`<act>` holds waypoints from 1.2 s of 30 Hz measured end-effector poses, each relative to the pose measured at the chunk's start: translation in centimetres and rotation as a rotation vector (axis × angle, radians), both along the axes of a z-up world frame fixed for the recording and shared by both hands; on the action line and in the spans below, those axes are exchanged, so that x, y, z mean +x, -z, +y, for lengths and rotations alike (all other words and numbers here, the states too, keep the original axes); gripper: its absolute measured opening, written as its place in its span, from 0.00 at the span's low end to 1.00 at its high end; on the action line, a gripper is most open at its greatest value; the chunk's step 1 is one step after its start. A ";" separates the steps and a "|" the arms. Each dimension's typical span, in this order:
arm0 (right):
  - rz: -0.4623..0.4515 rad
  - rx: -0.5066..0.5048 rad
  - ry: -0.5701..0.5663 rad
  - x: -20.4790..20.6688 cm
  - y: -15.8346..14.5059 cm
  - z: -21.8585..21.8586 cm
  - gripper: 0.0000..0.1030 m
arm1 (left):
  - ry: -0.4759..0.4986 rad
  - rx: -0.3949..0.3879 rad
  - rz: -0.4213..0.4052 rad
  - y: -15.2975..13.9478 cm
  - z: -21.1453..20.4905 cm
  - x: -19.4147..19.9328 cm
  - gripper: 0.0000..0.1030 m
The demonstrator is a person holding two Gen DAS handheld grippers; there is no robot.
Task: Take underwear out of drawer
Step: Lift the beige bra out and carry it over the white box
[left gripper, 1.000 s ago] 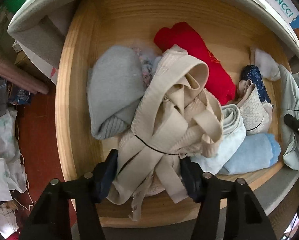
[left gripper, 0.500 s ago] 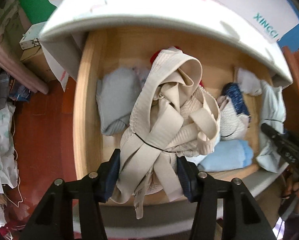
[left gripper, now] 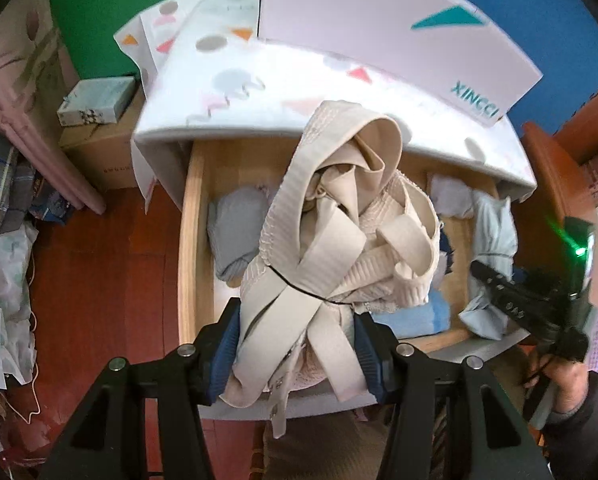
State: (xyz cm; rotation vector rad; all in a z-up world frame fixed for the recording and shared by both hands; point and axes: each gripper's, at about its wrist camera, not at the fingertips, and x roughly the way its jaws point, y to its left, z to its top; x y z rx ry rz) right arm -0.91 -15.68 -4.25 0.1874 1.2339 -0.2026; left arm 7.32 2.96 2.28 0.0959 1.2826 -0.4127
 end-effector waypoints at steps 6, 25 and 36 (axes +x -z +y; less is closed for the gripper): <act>0.002 -0.018 -0.004 -0.1 -0.1 -0.1 0.35 | -0.017 -0.052 -0.087 -4.5 0.4 0.3 0.52; 0.023 -0.005 -0.020 0.3 0.2 -0.2 0.35 | 0.003 -0.164 -0.388 -20.7 -7.8 14.1 0.52; 0.022 0.046 -0.018 0.2 0.2 -1.2 0.35 | -0.039 -0.099 -0.252 -13.9 -14.1 22.9 0.52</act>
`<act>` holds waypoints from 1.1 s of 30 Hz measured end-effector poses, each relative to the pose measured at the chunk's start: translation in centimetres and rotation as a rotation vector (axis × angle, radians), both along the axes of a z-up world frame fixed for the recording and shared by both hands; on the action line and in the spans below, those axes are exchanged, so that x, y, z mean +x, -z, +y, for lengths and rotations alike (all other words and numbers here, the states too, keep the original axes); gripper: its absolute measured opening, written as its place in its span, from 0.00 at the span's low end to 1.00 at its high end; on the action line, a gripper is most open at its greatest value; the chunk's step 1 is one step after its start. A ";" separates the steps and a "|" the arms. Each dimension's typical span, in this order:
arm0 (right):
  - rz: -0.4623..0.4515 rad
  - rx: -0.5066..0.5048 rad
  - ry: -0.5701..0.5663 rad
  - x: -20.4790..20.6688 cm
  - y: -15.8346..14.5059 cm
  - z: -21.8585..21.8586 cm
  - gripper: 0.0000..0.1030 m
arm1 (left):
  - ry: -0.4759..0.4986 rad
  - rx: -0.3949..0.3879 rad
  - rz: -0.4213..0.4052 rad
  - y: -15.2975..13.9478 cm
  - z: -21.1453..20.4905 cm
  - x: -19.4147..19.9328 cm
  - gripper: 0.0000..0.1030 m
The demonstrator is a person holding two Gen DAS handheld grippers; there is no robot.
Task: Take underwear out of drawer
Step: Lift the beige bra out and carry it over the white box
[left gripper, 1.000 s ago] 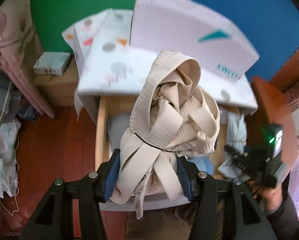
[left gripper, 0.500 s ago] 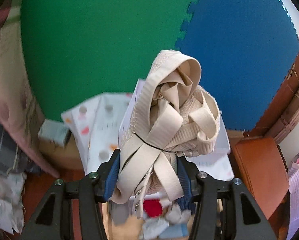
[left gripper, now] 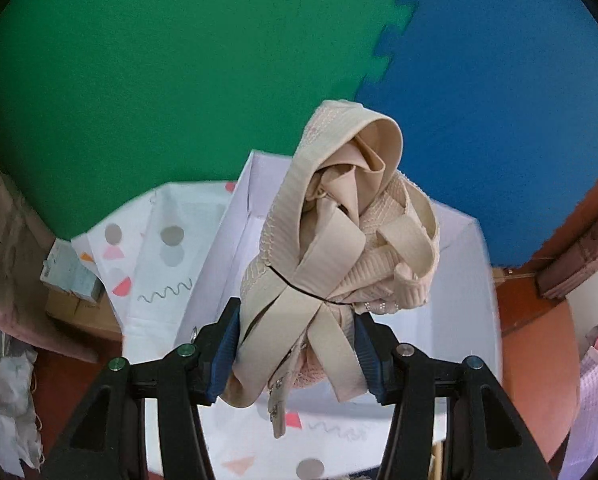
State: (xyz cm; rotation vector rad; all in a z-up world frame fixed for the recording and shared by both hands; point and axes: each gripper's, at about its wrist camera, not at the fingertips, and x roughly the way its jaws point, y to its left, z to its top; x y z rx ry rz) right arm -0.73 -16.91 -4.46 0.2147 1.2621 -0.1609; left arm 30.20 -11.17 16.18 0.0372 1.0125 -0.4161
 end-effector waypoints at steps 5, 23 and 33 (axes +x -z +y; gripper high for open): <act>0.008 0.005 -0.011 0.1 0.1 0.0 0.35 | -0.052 0.045 0.065 4.3 -0.2 1.2 0.52; 0.015 0.011 -0.013 0.2 0.1 0.0 0.35 | -0.124 0.156 0.088 6.4 1.0 -2.4 0.52; 0.014 0.003 -0.011 0.2 0.1 0.2 0.35 | -0.133 0.214 0.070 6.8 0.2 -2.8 0.58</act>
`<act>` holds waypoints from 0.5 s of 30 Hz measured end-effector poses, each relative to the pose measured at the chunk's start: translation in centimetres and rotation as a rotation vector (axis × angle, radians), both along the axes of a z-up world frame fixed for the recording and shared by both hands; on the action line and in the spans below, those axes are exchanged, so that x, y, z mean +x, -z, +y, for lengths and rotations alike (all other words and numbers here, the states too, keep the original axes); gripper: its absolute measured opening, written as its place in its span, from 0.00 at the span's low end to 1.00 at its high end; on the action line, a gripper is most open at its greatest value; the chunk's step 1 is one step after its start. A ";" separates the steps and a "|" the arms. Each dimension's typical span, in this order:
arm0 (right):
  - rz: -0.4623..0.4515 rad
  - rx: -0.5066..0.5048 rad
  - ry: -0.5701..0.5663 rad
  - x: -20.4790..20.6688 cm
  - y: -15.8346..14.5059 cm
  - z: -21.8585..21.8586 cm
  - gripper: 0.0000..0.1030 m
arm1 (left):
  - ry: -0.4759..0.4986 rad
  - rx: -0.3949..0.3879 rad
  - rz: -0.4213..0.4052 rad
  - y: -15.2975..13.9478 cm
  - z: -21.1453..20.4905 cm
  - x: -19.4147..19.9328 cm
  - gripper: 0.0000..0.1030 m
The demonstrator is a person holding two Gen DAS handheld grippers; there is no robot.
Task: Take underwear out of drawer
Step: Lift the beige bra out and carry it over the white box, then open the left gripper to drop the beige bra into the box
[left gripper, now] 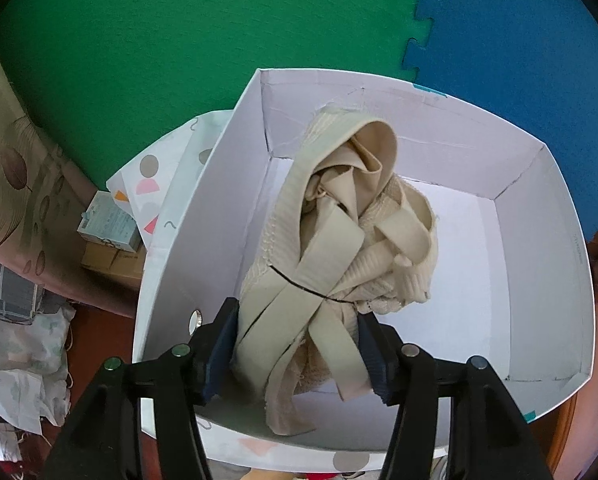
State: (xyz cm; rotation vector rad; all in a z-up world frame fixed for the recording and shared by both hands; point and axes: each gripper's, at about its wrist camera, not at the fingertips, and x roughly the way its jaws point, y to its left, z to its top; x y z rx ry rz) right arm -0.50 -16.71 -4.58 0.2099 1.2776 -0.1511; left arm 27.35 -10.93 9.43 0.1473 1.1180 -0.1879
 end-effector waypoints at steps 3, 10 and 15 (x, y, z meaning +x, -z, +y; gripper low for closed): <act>0.000 0.003 0.002 0.0 0.0 0.1 0.35 | 0.005 0.006 -0.009 0.0 -0.2 0.1 0.59; 0.001 0.001 0.000 0.1 0.1 0.1 0.35 | 0.010 -0.044 -0.003 -0.9 0.1 0.1 0.62; 0.002 -0.005 -0.001 0.2 0.1 0.2 0.35 | 0.025 -0.054 -0.029 -2.5 0.5 -1.0 0.62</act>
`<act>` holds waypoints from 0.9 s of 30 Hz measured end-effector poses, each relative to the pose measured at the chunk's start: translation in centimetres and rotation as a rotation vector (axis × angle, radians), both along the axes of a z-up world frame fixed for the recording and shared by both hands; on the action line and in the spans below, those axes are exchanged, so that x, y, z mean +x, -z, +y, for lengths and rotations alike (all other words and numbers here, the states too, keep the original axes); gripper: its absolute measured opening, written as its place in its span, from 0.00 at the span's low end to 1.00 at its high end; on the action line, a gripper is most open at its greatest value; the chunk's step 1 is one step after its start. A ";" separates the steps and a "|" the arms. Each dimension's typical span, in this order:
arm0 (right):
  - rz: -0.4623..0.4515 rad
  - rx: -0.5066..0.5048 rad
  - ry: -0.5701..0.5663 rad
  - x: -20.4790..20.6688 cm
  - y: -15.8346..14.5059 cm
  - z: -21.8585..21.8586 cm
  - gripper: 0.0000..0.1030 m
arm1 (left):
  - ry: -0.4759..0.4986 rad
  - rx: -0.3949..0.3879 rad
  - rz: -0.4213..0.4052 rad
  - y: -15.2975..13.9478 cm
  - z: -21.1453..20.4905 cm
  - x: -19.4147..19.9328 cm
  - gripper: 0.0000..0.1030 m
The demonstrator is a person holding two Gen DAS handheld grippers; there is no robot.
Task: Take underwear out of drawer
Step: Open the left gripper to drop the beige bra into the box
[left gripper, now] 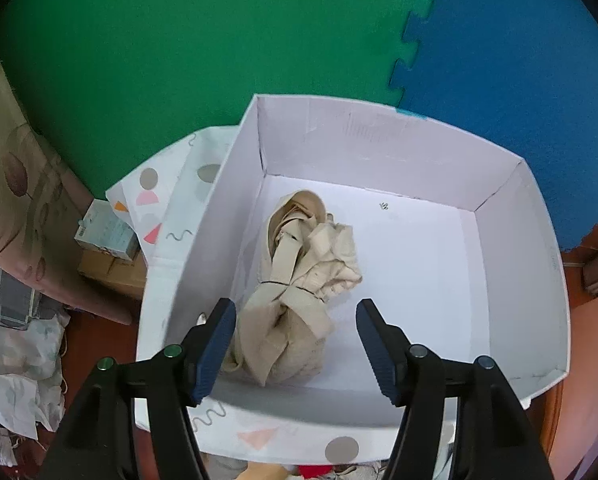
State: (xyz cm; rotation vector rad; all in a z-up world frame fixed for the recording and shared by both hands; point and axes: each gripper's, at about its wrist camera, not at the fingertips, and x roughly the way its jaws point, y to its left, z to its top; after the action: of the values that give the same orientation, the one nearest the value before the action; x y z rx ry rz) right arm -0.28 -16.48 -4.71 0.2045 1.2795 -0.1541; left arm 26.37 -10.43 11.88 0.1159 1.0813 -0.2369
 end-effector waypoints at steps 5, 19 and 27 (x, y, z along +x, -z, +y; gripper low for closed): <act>0.000 -0.013 -0.001 0.1 0.0 0.2 0.35 | 0.030 0.004 -0.028 -2.0 0.9 -2.1 0.62; -0.002 -0.061 -0.001 0.1 -0.1 0.9 0.35 | 0.072 0.071 -0.106 -5.2 8.1 -10.3 0.62; -0.024 -0.075 0.005 -0.2 -0.3 1.0 0.35 | 0.011 0.078 -0.107 -0.2 11.7 -16.2 0.62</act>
State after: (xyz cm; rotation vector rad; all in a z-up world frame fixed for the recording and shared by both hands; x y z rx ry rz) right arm -0.50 -15.53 -4.37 0.1447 1.2473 -0.2025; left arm 10.16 1.29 12.12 0.2026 0.9840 -0.1958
